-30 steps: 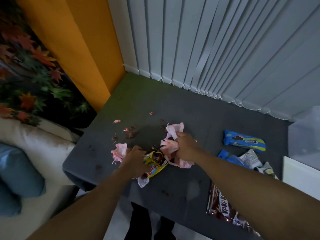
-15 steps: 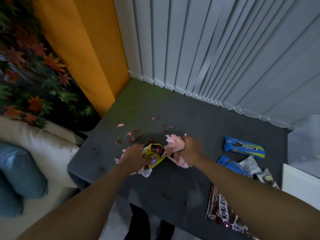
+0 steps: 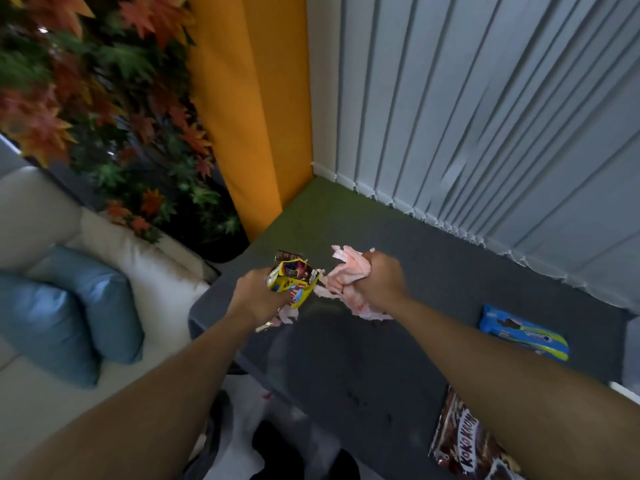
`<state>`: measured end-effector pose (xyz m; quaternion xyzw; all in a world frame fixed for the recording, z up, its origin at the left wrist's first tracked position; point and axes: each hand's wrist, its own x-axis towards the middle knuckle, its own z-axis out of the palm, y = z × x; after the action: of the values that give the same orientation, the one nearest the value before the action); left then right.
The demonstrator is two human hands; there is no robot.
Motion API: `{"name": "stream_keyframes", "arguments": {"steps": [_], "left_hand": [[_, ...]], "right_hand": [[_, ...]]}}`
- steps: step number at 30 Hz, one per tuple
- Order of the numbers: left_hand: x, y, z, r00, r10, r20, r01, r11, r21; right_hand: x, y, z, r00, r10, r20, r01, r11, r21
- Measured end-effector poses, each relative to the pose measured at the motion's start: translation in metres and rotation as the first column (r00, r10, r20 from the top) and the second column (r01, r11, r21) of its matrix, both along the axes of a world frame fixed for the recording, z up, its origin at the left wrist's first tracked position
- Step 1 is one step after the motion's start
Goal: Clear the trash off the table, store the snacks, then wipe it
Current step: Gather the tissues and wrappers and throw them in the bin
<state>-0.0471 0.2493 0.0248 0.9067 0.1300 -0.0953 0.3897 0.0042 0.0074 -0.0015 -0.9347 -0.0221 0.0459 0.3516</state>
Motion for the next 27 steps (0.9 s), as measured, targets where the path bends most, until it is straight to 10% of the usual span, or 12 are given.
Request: {"name": "stream_keyframes", "arguments": {"steps": [27], "left_hand": [[-0.151, 0.293, -0.055, 0.806, 0.589, -0.062, -0.591, 0.805, -0.038]], "right_hand": [[-0.068, 0.367, -0.041, 0.898, 0.429, -0.101, -0.428, 0.903, 0.03]]}}
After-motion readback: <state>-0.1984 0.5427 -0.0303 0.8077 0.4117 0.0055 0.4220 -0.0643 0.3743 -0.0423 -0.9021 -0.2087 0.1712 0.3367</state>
